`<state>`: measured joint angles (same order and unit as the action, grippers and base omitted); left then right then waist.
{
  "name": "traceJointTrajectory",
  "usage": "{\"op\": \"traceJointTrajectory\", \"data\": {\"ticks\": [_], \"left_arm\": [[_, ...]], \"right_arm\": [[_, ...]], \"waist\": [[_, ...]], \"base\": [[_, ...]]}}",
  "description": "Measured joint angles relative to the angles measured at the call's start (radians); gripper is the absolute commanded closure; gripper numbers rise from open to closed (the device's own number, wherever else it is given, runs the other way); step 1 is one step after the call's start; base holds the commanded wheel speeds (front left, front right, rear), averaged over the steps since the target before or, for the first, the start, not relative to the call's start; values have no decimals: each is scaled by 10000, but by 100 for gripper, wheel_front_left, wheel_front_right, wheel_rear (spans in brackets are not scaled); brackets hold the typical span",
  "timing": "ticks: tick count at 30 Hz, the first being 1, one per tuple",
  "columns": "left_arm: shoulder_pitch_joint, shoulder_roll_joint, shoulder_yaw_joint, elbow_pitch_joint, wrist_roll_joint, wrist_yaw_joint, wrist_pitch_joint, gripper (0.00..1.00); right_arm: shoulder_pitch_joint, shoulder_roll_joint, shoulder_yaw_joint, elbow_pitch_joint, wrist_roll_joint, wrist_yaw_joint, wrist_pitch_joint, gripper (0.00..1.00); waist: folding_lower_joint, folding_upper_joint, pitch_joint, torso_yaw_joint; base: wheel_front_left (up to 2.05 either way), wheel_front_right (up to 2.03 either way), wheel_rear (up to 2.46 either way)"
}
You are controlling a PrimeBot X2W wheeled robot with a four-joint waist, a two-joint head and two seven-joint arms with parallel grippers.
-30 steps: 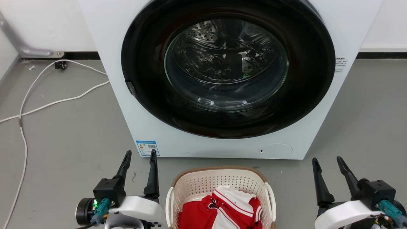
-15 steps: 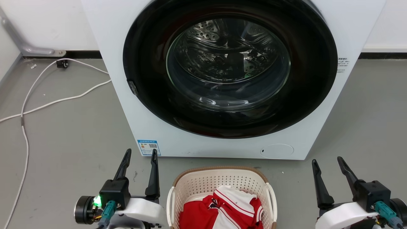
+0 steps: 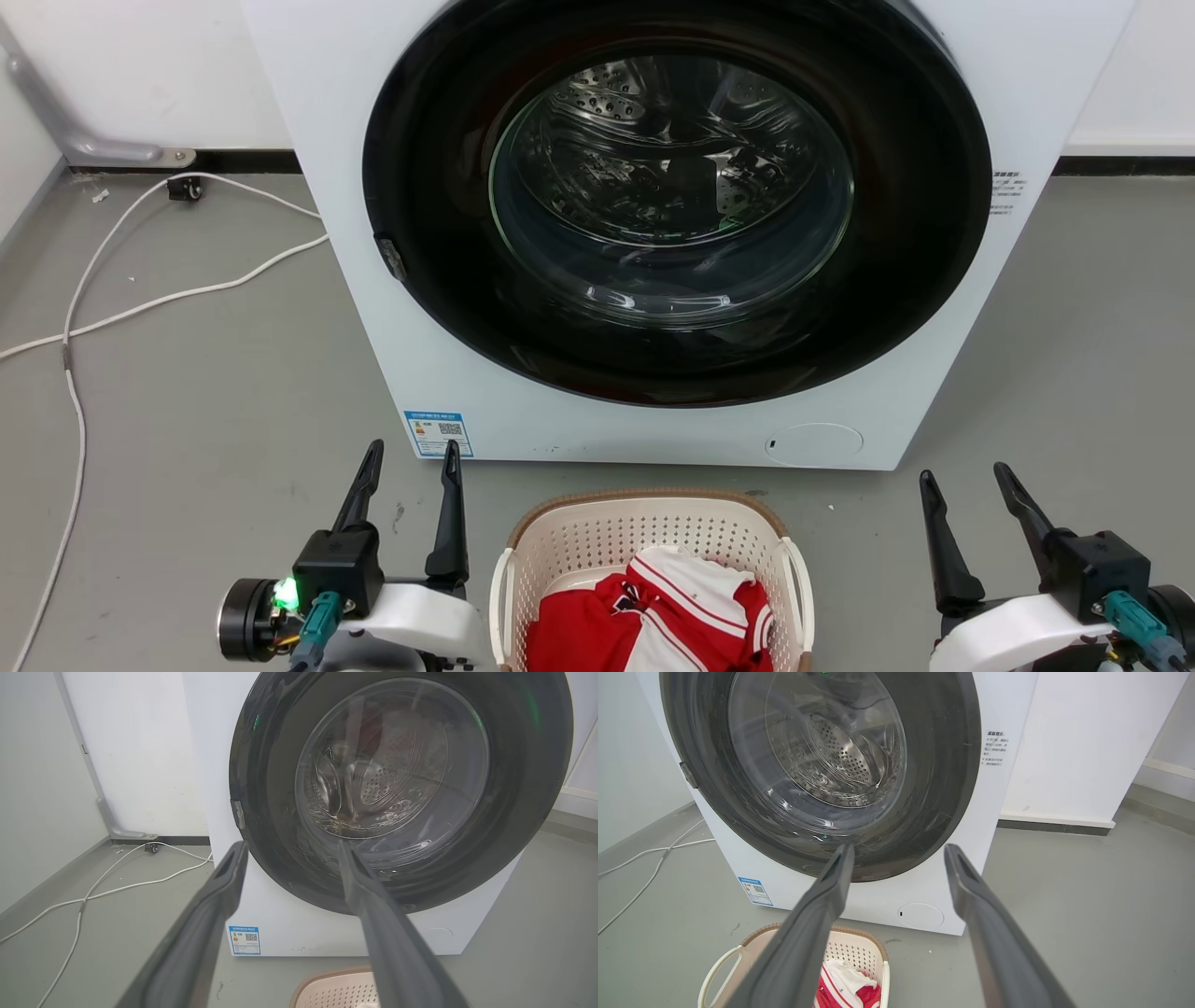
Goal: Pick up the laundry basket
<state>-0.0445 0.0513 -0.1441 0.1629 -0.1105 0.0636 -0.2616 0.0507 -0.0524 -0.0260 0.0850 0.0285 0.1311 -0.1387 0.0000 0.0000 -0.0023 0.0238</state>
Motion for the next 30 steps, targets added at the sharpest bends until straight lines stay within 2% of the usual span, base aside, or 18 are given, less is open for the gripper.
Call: {"op": "traceJointTrajectory", "data": {"ticks": [18, 24, 30], "left_arm": [[-48, 0, 73, 357, -98, -19, -13, 0], [-843, -2, 226, 1720, -550, -382, -12, 0], [-1864, 54, 405, 3453, -1022, -786, 251, 0]], "right_arm": [[-59, 2, -29, 182, 276, 0, 265, 0], [-632, 6, -10, 882, 439, 0, 863, 0], [-1376, 8, 111, 2075, 924, 0, 1933, 0]], "waist": [[0, 0, 206, -2], [0, 0, 835, -35], [1, 0, 1657, -107]], "base": [[0, 0, 0], [0, 0, 0], [0, 0, 0]]}}
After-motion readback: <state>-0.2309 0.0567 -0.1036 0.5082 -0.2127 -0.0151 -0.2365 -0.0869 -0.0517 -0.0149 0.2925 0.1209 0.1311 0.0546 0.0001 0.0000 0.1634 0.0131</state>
